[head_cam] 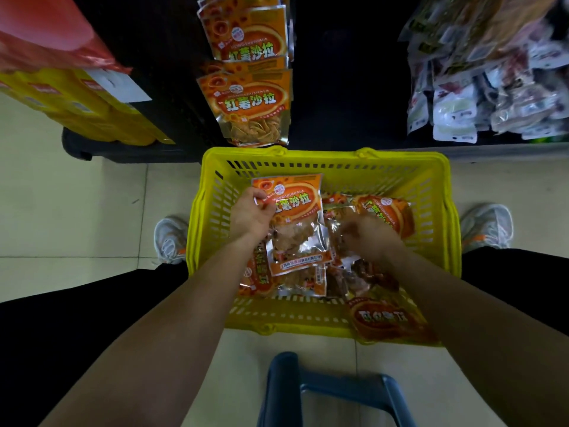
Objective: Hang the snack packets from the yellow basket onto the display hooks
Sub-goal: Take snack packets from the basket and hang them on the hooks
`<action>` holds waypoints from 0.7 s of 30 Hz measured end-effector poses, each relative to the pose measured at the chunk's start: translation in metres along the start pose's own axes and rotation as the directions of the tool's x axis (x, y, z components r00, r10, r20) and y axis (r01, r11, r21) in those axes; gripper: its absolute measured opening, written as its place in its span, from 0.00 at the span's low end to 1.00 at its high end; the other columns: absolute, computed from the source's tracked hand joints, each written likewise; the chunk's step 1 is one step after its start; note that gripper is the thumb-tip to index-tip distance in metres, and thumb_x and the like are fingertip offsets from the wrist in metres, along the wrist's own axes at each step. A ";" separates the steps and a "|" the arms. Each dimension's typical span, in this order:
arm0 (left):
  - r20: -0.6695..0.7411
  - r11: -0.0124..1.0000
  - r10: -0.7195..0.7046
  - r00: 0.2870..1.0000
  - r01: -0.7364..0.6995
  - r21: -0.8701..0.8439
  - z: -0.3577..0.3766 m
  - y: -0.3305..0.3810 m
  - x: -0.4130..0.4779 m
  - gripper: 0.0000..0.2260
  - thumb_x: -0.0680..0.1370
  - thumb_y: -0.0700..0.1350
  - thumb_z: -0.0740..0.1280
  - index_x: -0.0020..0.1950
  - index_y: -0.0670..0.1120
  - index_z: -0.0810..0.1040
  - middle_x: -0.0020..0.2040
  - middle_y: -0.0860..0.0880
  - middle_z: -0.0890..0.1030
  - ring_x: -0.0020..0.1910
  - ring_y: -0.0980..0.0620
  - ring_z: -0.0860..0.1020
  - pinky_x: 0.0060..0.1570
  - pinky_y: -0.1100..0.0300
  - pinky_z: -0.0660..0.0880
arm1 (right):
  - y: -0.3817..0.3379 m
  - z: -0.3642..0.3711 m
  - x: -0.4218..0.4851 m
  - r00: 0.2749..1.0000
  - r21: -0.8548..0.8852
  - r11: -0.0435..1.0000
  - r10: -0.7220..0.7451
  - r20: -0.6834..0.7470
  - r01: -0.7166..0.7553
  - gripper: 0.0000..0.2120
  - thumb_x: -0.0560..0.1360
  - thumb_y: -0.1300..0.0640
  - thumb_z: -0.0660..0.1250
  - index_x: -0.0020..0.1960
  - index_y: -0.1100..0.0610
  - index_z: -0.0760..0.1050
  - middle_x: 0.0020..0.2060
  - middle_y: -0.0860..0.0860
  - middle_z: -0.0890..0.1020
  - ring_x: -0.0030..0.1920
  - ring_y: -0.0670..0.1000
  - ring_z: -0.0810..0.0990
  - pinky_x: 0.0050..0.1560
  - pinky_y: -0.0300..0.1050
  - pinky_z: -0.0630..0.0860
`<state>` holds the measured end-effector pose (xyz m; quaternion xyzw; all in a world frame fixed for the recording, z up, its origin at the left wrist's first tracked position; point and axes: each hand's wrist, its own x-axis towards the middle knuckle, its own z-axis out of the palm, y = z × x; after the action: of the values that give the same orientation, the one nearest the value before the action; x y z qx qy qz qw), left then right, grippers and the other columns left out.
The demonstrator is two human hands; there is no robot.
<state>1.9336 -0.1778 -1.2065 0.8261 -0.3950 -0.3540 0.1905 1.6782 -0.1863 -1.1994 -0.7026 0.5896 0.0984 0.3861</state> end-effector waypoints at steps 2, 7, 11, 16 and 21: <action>-0.010 0.998 -0.009 1.000 0.008 -0.059 -0.001 0.002 0.000 0.09 0.77 0.49 0.73 0.53 0.56 0.74 0.61 0.52 0.79 0.43 0.60 0.74 0.28 0.73 0.68 | 0.009 -0.009 0.012 0.988 -0.031 0.996 0.084 -0.133 -0.088 0.21 0.76 0.48 0.67 0.67 0.51 0.74 0.65 0.59 0.74 0.61 0.61 0.76 0.62 0.54 0.74; -0.020 0.993 0.008 1.000 -0.010 -0.115 -0.003 0.003 -0.004 0.17 0.76 0.50 0.74 0.62 0.55 0.72 0.59 0.52 0.78 0.48 0.57 0.75 0.28 0.78 0.66 | 0.021 -0.020 0.031 0.954 -0.259 0.931 0.203 -0.223 -0.258 0.36 0.75 0.41 0.69 0.75 0.56 0.60 0.71 0.62 0.65 0.69 0.67 0.66 0.67 0.62 0.68; -0.001 0.998 -0.019 1.000 0.019 -0.066 -0.001 0.003 -0.007 0.24 0.77 0.49 0.72 0.71 0.53 0.69 0.65 0.47 0.79 0.60 0.48 0.79 0.45 0.67 0.76 | 0.030 -0.023 0.031 0.940 -0.235 0.913 0.302 -0.157 -0.332 0.26 0.74 0.50 0.71 0.66 0.60 0.66 0.62 0.63 0.74 0.60 0.64 0.75 0.58 0.57 0.75; -0.039 0.998 0.014 0.999 -0.011 0.063 -0.008 0.010 -0.008 0.26 0.78 0.48 0.71 0.75 0.51 0.67 0.67 0.45 0.78 0.62 0.46 0.79 0.54 0.58 0.76 | 0.035 -0.034 0.032 0.949 -0.003 0.952 0.304 -0.083 -0.306 0.16 0.72 0.57 0.72 0.60 0.55 0.76 0.57 0.58 0.81 0.53 0.59 0.80 0.45 0.46 0.75; -0.073 0.998 0.011 0.997 -0.015 -0.056 -0.022 0.014 -0.006 0.13 0.78 0.44 0.71 0.62 0.51 0.77 0.60 0.48 0.81 0.58 0.47 0.80 0.45 0.62 0.75 | 0.032 -0.058 0.026 0.985 0.344 0.924 0.171 0.009 -0.164 0.26 0.70 0.56 0.77 0.66 0.47 0.75 0.60 0.51 0.81 0.50 0.51 0.80 0.39 0.39 0.74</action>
<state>1.9396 -0.1808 -1.1800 0.8301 -0.3830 -0.3335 0.2305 1.6386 -0.2441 -1.1887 -0.5724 0.6596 0.0191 0.4867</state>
